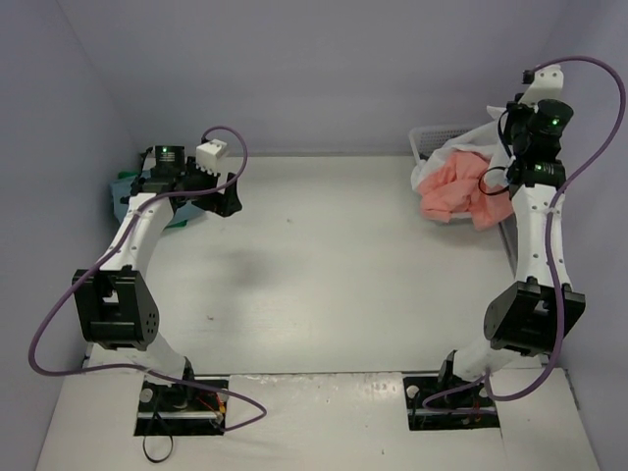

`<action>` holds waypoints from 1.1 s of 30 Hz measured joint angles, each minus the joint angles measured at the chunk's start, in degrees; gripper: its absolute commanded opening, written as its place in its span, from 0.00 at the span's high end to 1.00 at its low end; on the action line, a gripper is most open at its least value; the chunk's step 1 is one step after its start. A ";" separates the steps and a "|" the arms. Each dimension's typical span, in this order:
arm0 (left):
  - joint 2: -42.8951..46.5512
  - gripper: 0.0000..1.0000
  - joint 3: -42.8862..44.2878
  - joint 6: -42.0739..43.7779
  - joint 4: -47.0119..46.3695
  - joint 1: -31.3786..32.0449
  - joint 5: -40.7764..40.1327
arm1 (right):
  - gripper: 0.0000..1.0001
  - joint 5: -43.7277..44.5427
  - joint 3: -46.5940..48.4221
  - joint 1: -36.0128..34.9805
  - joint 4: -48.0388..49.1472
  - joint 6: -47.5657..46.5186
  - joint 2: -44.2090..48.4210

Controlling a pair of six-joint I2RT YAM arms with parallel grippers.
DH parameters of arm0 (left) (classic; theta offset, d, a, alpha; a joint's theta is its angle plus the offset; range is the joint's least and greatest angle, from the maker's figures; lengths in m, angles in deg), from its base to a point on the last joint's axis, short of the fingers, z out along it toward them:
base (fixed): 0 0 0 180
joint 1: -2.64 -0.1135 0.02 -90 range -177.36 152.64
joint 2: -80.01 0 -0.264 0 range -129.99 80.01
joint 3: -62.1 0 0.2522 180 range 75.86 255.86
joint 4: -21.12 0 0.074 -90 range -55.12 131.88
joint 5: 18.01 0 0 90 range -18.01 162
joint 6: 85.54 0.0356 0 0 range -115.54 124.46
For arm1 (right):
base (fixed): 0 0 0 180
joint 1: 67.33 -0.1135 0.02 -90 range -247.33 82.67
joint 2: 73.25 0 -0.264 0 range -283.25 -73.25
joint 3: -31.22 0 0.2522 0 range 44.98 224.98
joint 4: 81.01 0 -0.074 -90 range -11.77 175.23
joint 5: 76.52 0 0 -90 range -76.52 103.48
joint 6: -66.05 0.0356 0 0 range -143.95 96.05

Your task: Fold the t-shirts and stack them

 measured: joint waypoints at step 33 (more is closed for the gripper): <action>-0.04 0.09 2.56 0.35 3.87 0.00 -1.90 | 1.00 -23.21 48.87 -8.50 -4.31 10.75 -3.91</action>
